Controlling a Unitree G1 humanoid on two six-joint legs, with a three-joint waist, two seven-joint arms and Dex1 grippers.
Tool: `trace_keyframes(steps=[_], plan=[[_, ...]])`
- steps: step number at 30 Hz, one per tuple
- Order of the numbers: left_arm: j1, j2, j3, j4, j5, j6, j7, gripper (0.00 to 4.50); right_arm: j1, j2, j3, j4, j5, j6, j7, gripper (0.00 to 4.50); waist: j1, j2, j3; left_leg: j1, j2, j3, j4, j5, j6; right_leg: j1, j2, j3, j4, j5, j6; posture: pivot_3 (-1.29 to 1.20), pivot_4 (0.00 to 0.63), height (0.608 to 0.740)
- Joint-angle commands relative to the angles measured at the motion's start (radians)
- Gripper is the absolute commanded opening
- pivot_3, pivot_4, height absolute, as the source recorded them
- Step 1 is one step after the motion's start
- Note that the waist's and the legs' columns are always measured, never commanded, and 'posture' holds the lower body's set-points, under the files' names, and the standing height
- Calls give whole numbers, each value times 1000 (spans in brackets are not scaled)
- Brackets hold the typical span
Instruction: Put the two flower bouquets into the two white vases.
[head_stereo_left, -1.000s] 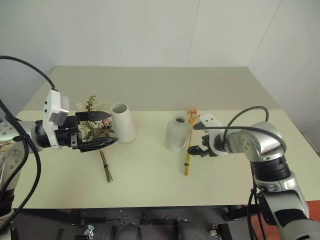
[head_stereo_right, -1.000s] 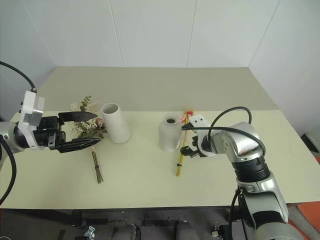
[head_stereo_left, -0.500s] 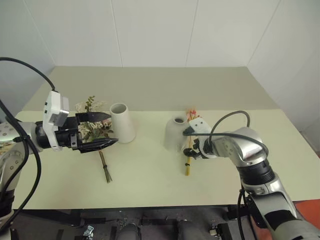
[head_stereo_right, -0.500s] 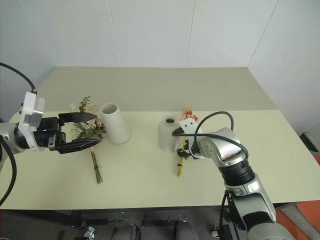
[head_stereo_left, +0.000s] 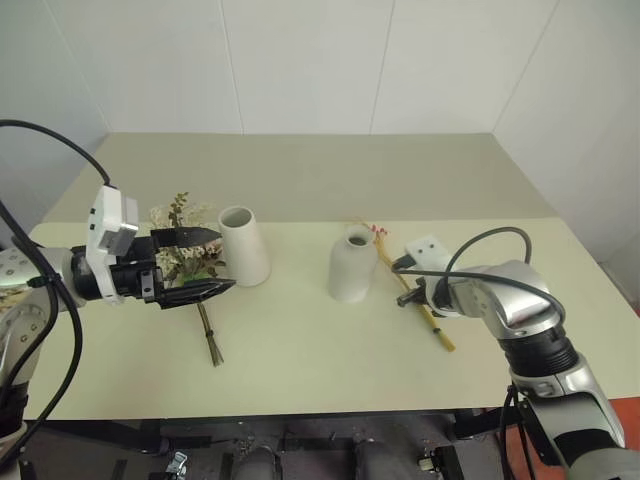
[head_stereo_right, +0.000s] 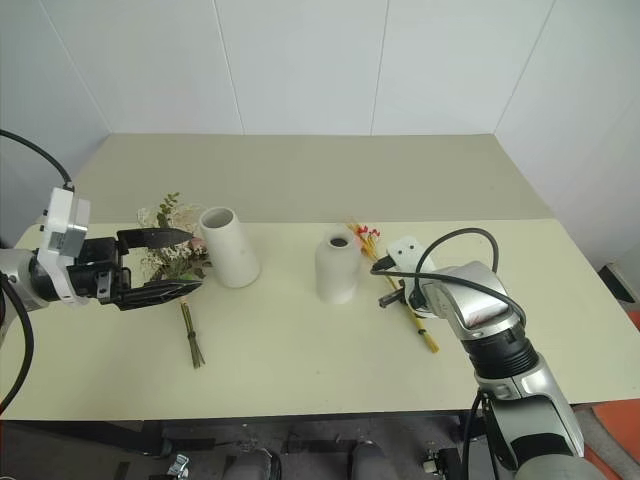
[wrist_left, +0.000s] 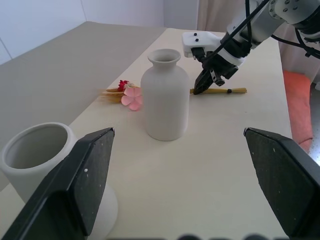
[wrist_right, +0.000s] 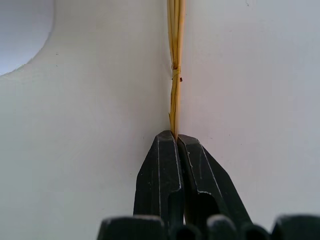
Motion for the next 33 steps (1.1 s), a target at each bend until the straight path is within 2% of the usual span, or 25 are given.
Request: trace_keyframes(steps=[1,4,7,9,11,14,18,21,25,33], plan=[[-27,5,16,-5,0,-23,-6,4500,5,-20,-51,0,-28,-12,-1,38,0,0,0,0,0,0,0,0,0,0,0,0,0,0,0,0,150,740],[-32,6,12,0,3,-27,-10,4500,3,-17,-112,10,-38,-48,0,38,1,0,0,0,0,0,0,0,0,0,0,0,0,0,0,0,150,740],[-34,7,10,3,3,-27,-14,4500,-23,5,-233,24,-43,-144,-12,38,1,0,0,0,0,0,0,0,0,0,0,0,0,0,0,0,150,740],[-37,8,8,8,4,-27,-18,4500,-30,38,-324,10,-33,-299,-16,38,0,0,0,-1,0,0,0,0,0,0,0,0,0,0,0,0,150,740],[-47,7,-1,14,6,-24,-21,4500,-61,123,-462,-17,27,-480,-17,38,-4,0,0,0,0,0,0,0,0,0,0,0,0,0,0,0,150,740],[-70,6,-15,29,3,-18,-30,4500,-110,199,-536,-34,94,-621,22,38,-7,1,1,0,1,0,-1,0,0,-1,1,0,0,0,0,0,150,740],[-99,7,-33,56,14,-20,-41,4500,-163,289,-540,-29,170,-750,69,38,-7,1,1,0,1,0,-1,0,0,-1,1,0,0,0,0,0,150,740],[-121,11,-42,72,19,-20,-50,4500,-186,342,-491,-38,180,-807,79,38,-6,1,1,0,1,0,-1,0,0,-1,1,0,1,0,0,0,150,740],[-128,17,-43,71,25,-17,-56,4500,-210,411,-456,-62,231,-791,59,38,-5,2,1,0,1,0,-1,0,0,-1,1,0,1,0,0,0,150,740],[-94,36,-8,41,12,-4,-50,4500,-77,402,-390,-169,250,-766,63,38,1,2,1,-1,0,-1,-1,0,0,-1,0,-1,0,0,0,0,150,740]])
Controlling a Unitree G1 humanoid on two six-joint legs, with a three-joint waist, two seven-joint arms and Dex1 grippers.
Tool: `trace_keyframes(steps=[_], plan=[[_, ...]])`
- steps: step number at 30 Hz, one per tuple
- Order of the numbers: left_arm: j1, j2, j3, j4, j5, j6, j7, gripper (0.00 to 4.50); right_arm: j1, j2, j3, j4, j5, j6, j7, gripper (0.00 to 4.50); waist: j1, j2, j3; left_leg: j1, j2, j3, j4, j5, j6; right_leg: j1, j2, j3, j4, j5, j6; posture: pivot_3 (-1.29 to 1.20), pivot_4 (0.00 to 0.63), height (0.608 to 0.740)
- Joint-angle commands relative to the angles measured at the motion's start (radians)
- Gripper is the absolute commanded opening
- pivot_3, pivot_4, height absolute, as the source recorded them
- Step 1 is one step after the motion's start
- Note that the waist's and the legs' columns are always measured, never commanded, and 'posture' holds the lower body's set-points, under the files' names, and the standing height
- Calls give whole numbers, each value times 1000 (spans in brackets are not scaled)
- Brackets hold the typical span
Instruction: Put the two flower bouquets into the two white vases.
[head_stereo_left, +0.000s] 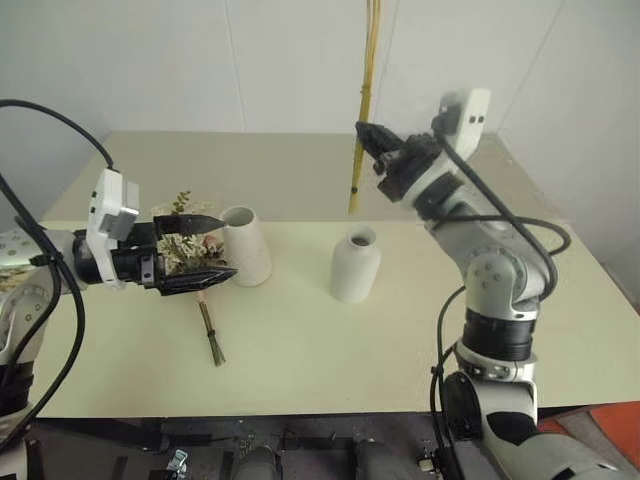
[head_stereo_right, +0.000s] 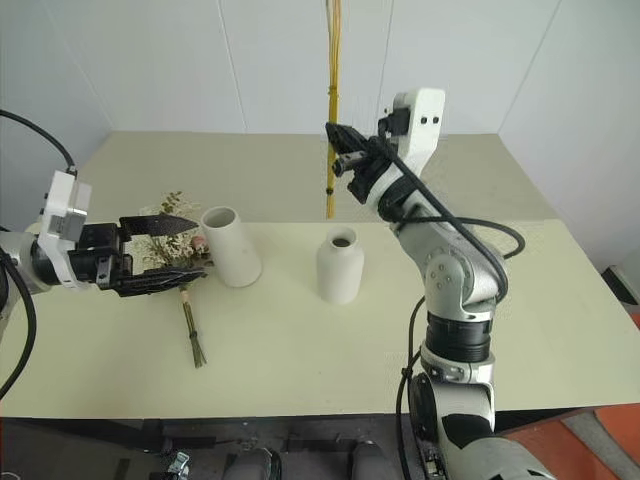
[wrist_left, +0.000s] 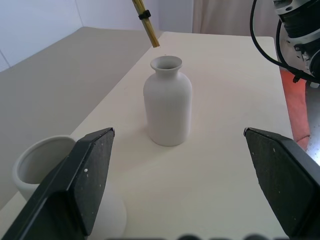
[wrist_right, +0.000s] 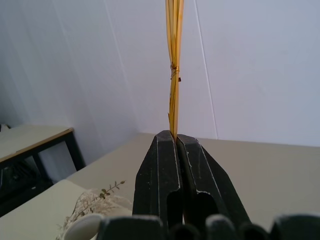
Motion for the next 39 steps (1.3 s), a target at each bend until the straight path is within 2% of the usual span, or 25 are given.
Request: trace_keyframes(steps=[1,19,20,22,32,39], plan=[[14,20,44,-36,-10,4,3,4500,12,-17,0,-67,25,-6,-2,38,-2,0,0,0,0,0,0,0,0,0,0,0,0,0,0,0,150,740],[28,37,54,-51,-22,28,5,4500,138,-30,72,8,-57,-147,17,38,-4,0,0,1,1,0,0,0,0,0,1,0,0,0,0,0,150,740],[29,38,55,-51,-23,29,6,4500,145,-30,75,6,-59,-151,20,526,-4,0,0,1,1,0,0,0,0,0,1,0,0,0,0,0,150,740],[32,37,59,-53,-25,31,11,4500,169,-42,84,-11,-61,-160,37,1047,-4,0,0,1,1,0,0,0,0,0,1,0,0,0,0,0,150,740],[126,36,150,-115,-48,68,56,4500,368,-172,36,-137,6,-175,191,4452,-3,0,0,2,1,0,0,0,0,1,1,0,0,0,0,0,150,740],[210,11,210,-175,-55,95,119,4500,376,-244,12,-125,30,-184,246,4452,-4,0,0,2,2,0,0,0,0,1,2,0,0,0,0,0,150,740]])
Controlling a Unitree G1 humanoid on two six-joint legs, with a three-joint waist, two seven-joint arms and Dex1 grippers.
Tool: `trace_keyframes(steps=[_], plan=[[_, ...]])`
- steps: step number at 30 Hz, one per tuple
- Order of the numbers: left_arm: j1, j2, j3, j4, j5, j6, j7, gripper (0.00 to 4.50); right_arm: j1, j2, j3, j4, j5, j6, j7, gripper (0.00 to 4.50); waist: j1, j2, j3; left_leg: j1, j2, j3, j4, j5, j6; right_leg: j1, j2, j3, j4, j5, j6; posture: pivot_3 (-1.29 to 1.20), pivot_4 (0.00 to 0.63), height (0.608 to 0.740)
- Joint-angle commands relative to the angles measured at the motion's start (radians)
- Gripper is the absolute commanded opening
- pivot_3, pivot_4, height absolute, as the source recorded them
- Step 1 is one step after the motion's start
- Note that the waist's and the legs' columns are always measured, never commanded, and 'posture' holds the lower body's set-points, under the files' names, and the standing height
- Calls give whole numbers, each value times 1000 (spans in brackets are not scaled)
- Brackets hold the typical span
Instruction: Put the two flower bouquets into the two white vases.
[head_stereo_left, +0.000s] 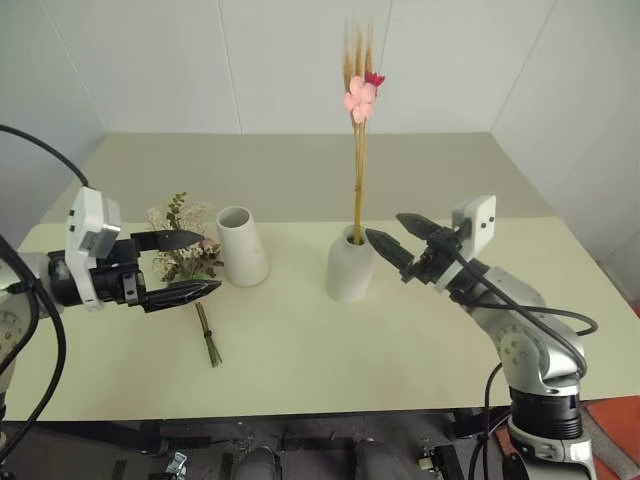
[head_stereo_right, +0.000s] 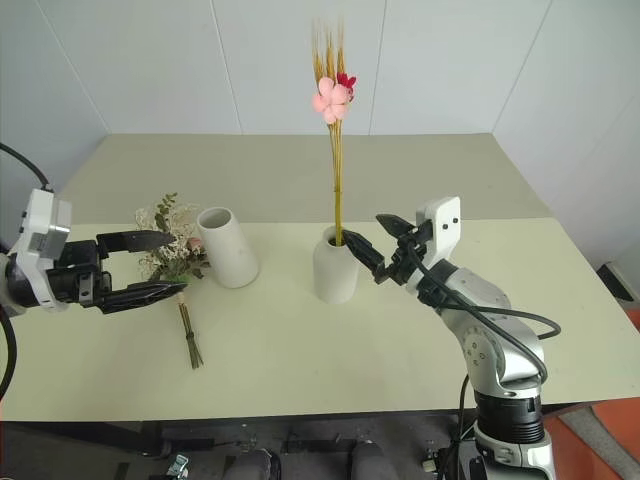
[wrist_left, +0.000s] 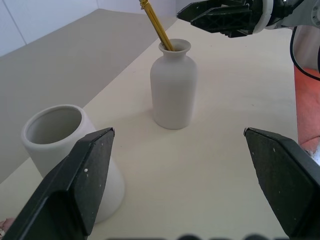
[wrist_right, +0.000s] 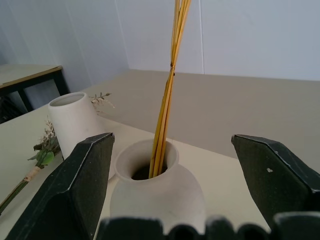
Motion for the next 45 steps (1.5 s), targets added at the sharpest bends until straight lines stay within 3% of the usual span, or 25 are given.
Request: trace_keyframes(steps=[1,6,13,22,29,37,41,45], plan=[[23,-13,63,-57,-38,16,41,4500,-26,-9,-20,-11,10,-33,4,4452,2,0,0,0,0,0,0,0,0,0,0,0,0,0,0,0,150,740],[87,-23,108,-105,-64,47,79,4500,-88,13,-24,30,72,35,-11,4452,0,0,0,0,0,0,0,0,0,0,0,0,0,0,0,0,150,740],[279,-20,204,-187,-23,142,184,4500,-89,-104,-43,32,161,94,107,4452,4,0,0,-1,0,0,0,0,0,0,-1,0,-1,0,0,0,150,740],[312,-60,225,-254,-87,169,256,4500,-373,-51,17,485,89,36,220,4452,-1,0,0,4,1,1,-1,1,1,2,1,1,0,0,-1,0,150,740],[356,-84,277,-293,-134,160,254,4500,-499,8,59,636,68,29,327,4452,-4,0,0,0,1,1,-2,1,1,-1,0,0,-1,0,-2,0,150,740],[336,-75,293,-275,-164,129,219,4500,-467,-57,-3,521,192,148,454,4452,7,1,0,0,1,1,-1,1,1,0,0,0,-1,0,-2,0,150,740],[328,-65,285,-258,-159,118,208,4500,-418,-89,-31,439,236,186,447,4452,4,1,0,0,1,1,-1,1,1,0,0,0,-1,0,-2,0,150,740],[305,-55,258,-235,-148,106,202,4500,-369,-116,9,381,180,150,432,4452,-2,1,0,2,1,1,-1,1,1,1,1,0,0,1,-2,0,150,740]])
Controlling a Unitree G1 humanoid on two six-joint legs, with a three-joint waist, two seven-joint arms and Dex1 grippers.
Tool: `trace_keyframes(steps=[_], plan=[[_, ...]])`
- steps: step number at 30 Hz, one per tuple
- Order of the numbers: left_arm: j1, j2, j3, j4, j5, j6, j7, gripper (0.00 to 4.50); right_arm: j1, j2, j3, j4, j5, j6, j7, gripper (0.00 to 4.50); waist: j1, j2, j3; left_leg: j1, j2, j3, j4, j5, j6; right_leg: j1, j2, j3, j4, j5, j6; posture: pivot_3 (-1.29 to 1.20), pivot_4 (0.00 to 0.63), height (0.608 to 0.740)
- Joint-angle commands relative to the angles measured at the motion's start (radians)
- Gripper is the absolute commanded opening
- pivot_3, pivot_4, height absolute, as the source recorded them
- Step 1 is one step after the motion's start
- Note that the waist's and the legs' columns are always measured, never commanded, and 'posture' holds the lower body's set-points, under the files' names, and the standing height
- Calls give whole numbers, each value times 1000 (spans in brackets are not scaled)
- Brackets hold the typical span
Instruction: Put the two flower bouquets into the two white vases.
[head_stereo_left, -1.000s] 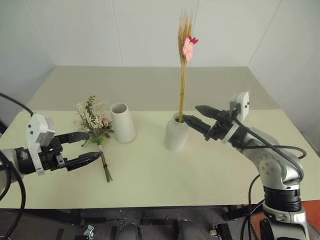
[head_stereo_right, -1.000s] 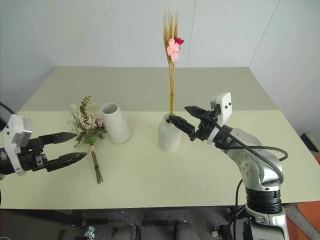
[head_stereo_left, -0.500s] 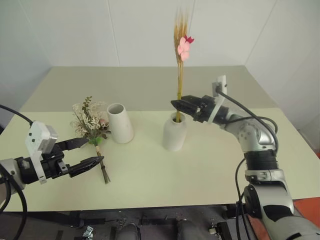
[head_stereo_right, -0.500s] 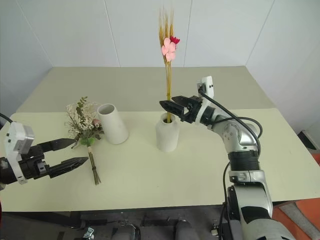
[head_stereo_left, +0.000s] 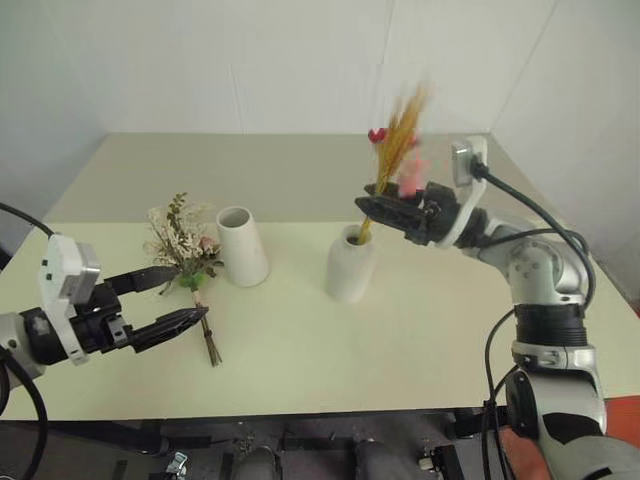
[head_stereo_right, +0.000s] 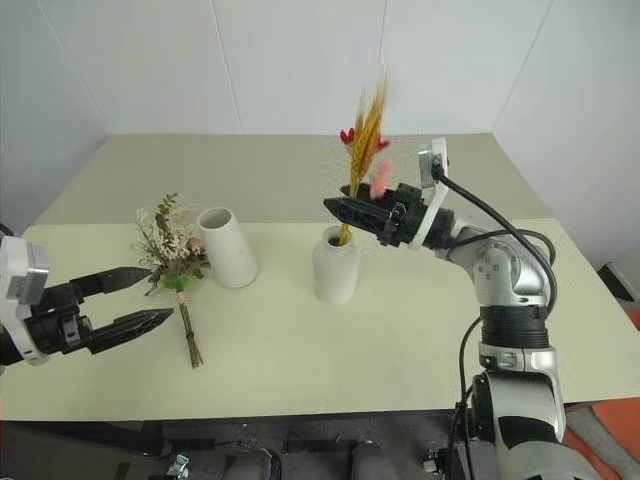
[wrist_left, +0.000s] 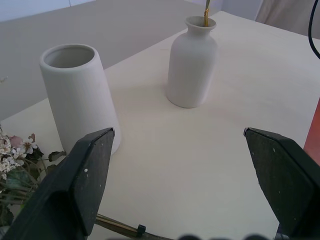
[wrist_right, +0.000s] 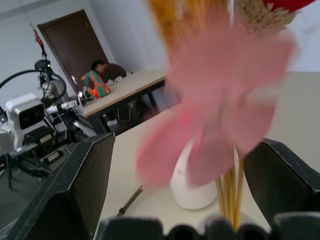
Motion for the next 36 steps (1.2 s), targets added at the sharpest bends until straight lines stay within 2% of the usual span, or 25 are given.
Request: trace_keyframes(steps=[1,8,15,17,24,30,36], plan=[[-33,23,-10,13,8,-28,-9,4500,18,-22,24,-61,-47,-36,-16,4452,-1,0,0,0,0,0,0,0,0,0,0,0,0,0,0,0,150,740],[-44,51,-78,11,66,54,115,4500,139,-141,115,-136,-169,-45,9,4452,8,0,0,-2,-1,0,0,0,0,-1,-1,0,-1,0,0,0,150,740],[-178,101,-164,27,-28,383,334,4500,242,-286,108,-269,-159,-64,111,4452,7,0,0,-1,-2,0,1,0,0,0,-2,0,-1,0,1,0,150,740],[-264,112,-242,64,-41,522,401,4500,238,-308,96,-293,-144,-56,126,4452,4,0,0,0,-2,0,1,0,0,1,-2,0,0,0,2,0,150,740],[-519,-11,-403,187,56,825,616,4500,199,-318,72,-349,-92,-56,167,4452,3,0,0,-1,-2,-1,1,0,0,0,-1,0,0,0,2,0,150,740],[-575,-50,-498,266,70,847,748,4500,158,-319,79,-341,-80,-67,203,4452,6,-1,0,-2,-3,-2,1,0,0,0,-1,0,0,0,2,0,150,740],[-639,-171,-523,341,131,847,854,4500,159,-314,66,-344,-66,-73,214,4452,17,-1,0,-2,-4,-3,1,0,0,1,-2,-1,0,0,2,0,150,740]])
